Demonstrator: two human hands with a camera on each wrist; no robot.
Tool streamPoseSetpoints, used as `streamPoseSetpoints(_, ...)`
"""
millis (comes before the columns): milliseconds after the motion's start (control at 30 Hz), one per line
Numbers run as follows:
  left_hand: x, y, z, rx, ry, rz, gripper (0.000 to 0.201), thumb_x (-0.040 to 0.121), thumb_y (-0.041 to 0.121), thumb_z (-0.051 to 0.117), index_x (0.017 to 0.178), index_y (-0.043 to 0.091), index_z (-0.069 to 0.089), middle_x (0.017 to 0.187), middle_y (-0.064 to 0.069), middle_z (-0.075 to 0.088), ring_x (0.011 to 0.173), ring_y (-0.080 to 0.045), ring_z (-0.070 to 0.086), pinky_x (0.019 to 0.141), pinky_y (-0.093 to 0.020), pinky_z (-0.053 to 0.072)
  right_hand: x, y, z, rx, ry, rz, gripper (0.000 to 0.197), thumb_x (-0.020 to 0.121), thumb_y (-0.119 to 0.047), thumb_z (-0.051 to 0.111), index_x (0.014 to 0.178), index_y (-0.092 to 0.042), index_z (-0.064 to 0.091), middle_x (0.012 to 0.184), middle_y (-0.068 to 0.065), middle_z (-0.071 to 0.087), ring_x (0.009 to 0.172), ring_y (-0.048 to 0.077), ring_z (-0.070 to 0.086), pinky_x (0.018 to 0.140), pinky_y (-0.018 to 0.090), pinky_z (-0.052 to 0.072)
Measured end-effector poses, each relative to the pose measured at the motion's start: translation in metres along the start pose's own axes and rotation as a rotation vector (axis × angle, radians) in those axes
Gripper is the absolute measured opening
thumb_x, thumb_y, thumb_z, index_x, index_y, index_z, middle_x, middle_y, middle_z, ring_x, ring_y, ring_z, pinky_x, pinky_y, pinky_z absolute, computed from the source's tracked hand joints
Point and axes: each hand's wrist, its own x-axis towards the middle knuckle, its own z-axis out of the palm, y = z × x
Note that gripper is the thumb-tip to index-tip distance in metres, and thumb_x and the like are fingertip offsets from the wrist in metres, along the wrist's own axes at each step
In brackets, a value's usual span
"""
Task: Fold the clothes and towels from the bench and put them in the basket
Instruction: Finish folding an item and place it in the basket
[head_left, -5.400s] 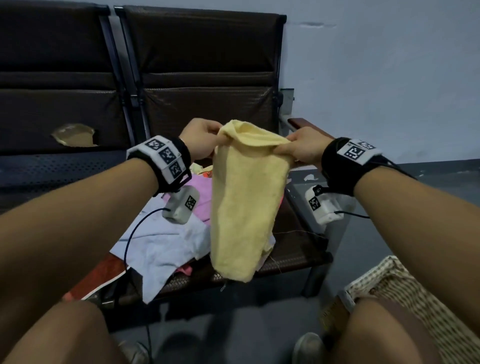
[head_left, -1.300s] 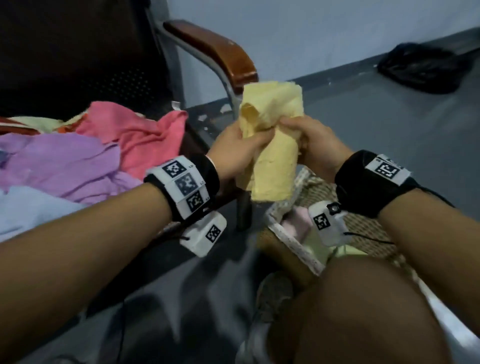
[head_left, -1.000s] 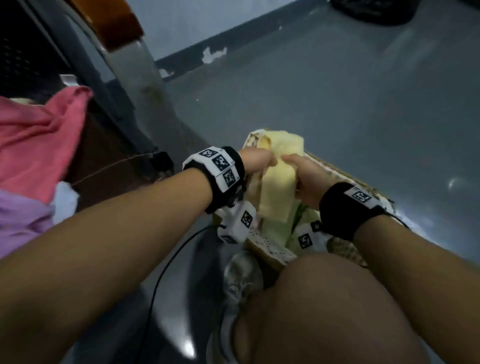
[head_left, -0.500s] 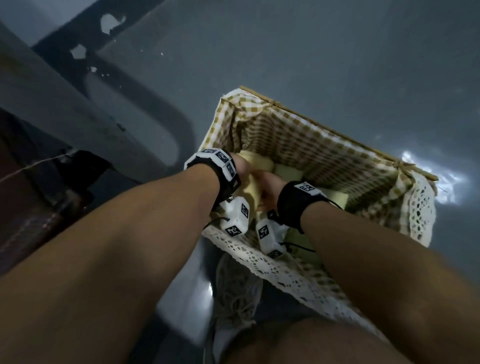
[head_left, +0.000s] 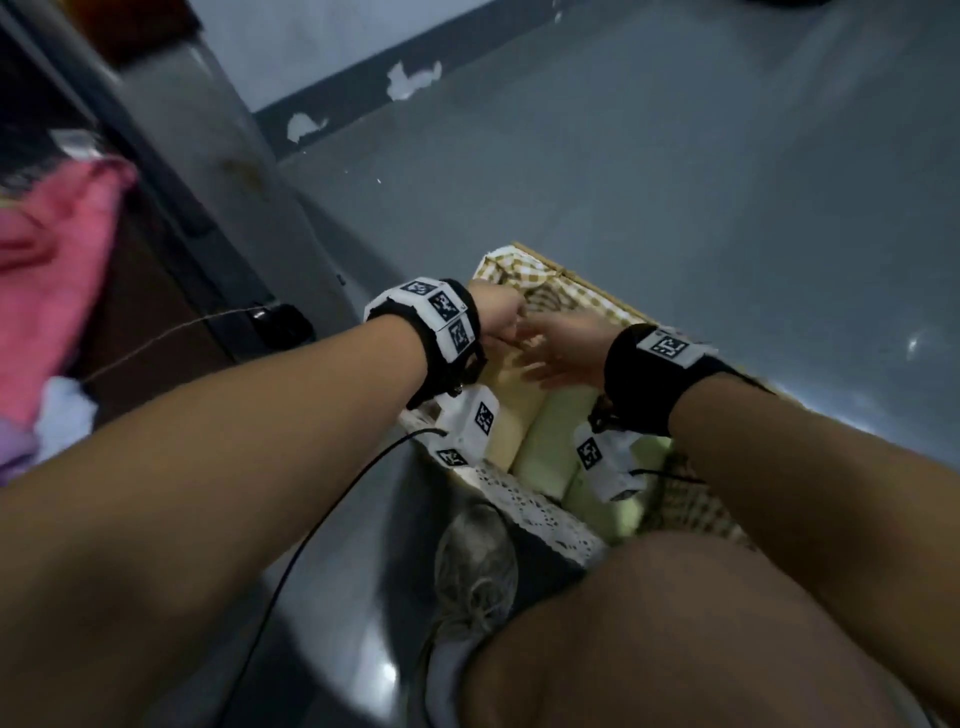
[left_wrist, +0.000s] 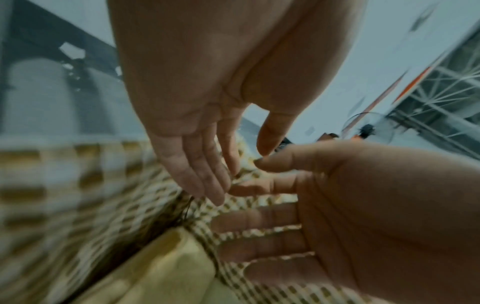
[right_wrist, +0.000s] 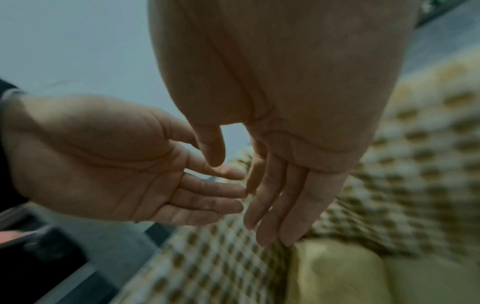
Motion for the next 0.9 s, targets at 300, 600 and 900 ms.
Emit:
streamPoseSetpoints(300,-0.17,-0.029,-0.144,0.024,0.314,0.247,0.022,0.095,0.024,0.052,0.098,0.008,0.067,0.095,-0.009,0.073,0.089,-0.03,0.073,0.073,-0.032,0.055,-0.129,-0.132,0.1,-0.374,-0.201,-0.459,0.009,0.096,-0.016,0.056,0.102,-0.016,0.063,0.098,0.008,0.069,0.082,0.022,0.067,0.078,0.032,0.048)
streamPoseSetpoints(600,-0.286,-0.185,-0.273,0.464,0.697,0.073,0.035,0.092,0.033,0.06,0.124,0.017,0.063,0.125,-0.007,0.066,0.113,-0.025,0.061,0.096,-0.032,0.046,-0.146,-0.183,0.302,-0.563,-0.338,-0.697,0.028,0.095,-0.011,0.059,0.116,0.006,0.066,0.092,0.019,0.067,0.078,0.021,0.059,0.068,0.033,0.052)
streamPoseSetpoints(900,-0.293,-0.291,-0.293,0.714,0.875,-0.027,0.07,0.079,0.03,0.067,0.144,0.02,0.04,0.139,-0.013,0.044,0.125,-0.036,0.043,0.097,-0.047,0.046,-0.12,-0.168,0.389,-0.839,-0.27,-0.886,0.027,0.091,-0.02,0.067,0.113,-0.006,0.072,0.119,0.012,0.071,0.109,0.025,0.065,0.096,0.033,0.052)
